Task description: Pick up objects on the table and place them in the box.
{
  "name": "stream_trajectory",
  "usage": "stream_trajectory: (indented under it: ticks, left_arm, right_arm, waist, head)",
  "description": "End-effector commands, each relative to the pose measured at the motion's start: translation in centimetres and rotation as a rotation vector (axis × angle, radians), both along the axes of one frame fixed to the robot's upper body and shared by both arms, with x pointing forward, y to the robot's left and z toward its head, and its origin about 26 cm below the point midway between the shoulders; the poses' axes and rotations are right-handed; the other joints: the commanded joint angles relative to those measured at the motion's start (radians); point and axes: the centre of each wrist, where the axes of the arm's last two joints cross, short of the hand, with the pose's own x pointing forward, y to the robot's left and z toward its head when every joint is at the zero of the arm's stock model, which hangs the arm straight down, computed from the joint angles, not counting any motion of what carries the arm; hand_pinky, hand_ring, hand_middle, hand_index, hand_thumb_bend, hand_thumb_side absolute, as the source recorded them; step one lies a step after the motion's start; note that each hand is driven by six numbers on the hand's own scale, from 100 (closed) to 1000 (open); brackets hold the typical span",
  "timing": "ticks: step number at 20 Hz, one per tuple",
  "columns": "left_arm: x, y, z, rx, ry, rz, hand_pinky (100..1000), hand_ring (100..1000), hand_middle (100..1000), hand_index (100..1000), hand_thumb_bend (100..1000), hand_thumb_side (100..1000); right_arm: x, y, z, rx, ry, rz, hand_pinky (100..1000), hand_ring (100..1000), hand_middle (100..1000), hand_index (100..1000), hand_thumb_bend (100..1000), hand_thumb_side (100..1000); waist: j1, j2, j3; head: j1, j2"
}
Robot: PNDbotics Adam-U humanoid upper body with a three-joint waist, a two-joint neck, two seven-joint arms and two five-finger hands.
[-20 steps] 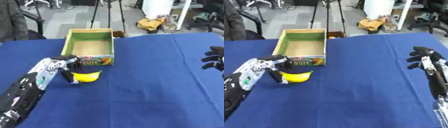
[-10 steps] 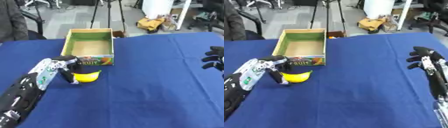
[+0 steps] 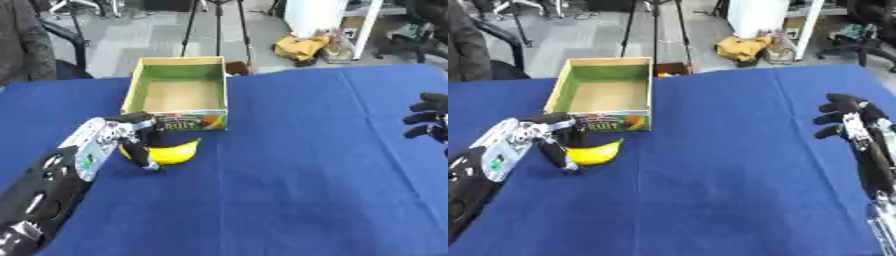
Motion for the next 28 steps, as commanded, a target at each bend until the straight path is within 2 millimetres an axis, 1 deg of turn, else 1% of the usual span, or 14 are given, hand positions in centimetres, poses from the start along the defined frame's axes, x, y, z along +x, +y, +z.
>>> stream_trajectory:
  ticks: [1, 2, 6, 28]
  left_arm:
    - [0.3, 0.1, 1.3, 0.010, -0.031, -0.003, 502, 546, 434, 512, 579, 100]
    - [0.3, 0.1, 1.3, 0.008, -0.034, -0.002, 490, 528, 406, 483, 564, 100]
    - [0.3, 0.1, 1.4, 0.002, -0.039, 0.006, 475, 505, 365, 442, 544, 100]
    - [0.3, 0.5, 2.4, 0.002, -0.035, 0.001, 480, 502, 360, 441, 538, 100]
  right_arm:
    - [0.1, -0.1, 0.8, -0.003, -0.024, 0.007, 505, 620, 628, 777, 100, 741]
    - [0.1, -0.1, 0.8, -0.003, -0.024, 0.007, 505, 620, 628, 777, 100, 741]
    - [0.1, -0.1, 0.7, -0.002, -0.023, 0.006, 505, 620, 628, 777, 100, 741]
    - [0.1, -0.1, 0.7, -0.002, -0.022, 0.007, 505, 621, 628, 777, 100, 740]
  waist:
    - [-0.002, -0.013, -0.001]
    - [-0.001, -0.013, -0.001]
    - [-0.001, -0.014, 0.000]
    - [0.002, -0.019, 0.005]
  head:
    - [0.005, 0.005]
    - [0.005, 0.005]
    - [0.006, 0.006]
    - [0.011, 0.004]
